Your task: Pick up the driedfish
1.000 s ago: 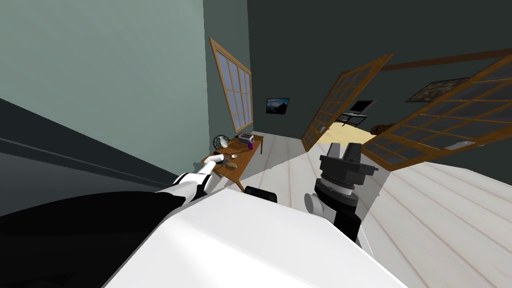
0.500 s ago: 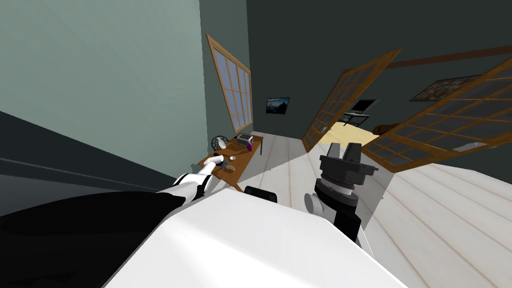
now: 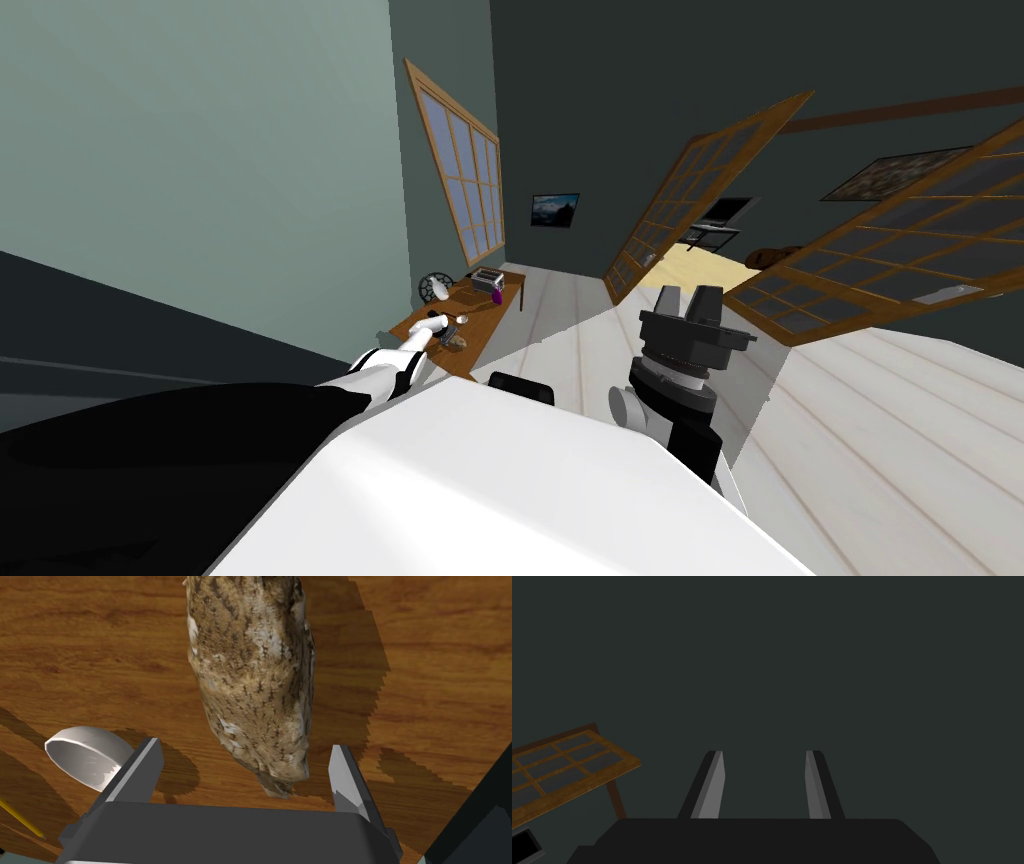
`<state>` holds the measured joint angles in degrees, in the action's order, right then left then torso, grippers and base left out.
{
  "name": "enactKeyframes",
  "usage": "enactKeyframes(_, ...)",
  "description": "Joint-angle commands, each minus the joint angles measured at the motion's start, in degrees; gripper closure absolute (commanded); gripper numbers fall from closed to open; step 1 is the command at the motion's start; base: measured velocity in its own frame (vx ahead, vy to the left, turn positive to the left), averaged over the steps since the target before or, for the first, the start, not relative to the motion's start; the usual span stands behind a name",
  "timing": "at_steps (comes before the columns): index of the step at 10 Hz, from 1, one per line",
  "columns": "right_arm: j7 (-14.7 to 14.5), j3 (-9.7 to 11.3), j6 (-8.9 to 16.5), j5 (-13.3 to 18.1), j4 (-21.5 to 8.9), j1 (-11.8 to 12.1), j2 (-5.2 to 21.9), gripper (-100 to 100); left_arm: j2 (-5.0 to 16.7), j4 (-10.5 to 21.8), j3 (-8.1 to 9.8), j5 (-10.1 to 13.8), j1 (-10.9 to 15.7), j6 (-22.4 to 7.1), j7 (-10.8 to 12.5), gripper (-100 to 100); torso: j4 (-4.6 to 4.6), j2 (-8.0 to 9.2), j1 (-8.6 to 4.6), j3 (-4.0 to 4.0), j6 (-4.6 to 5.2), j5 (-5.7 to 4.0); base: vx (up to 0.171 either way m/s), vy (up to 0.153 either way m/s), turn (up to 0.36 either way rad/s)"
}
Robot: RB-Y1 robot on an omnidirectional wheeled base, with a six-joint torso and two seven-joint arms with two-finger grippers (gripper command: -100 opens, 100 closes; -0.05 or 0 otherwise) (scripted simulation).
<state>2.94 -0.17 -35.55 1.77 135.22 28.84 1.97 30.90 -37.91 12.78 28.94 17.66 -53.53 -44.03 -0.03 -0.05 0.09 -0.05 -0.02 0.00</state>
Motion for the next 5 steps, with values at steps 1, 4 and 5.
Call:
enactKeyframes(1,0.0,0.0,0.0,0.0,0.0,0.0,0.0,0,-1.1,0.7,-0.41,-0.6,-0.3,1.6,0.8,-100,0.00,0.00,0.00,0.00,0.00,0.00,0.013,0.029,-0.034)
enactKeyframes(4,0.0,0.0,0.0,0.0,0.0,0.0,0.0,0,-1.8,2.4,-0.69,-0.9,0.0,3.3,1.0,-100,0.01,0.03,0.27,0.02,0.00,0.06,0.013,0.055,-0.027)
enactKeyframes(5,0.0,0.0,0.0,0.0,0.0,0.0,0.0,0,-1.9,2.6,-0.72,-0.9,0.1,3.6,1.0,100,0.02,0.07,0.16,0.05,-0.01,0.04,-0.002,0.007,0.016)
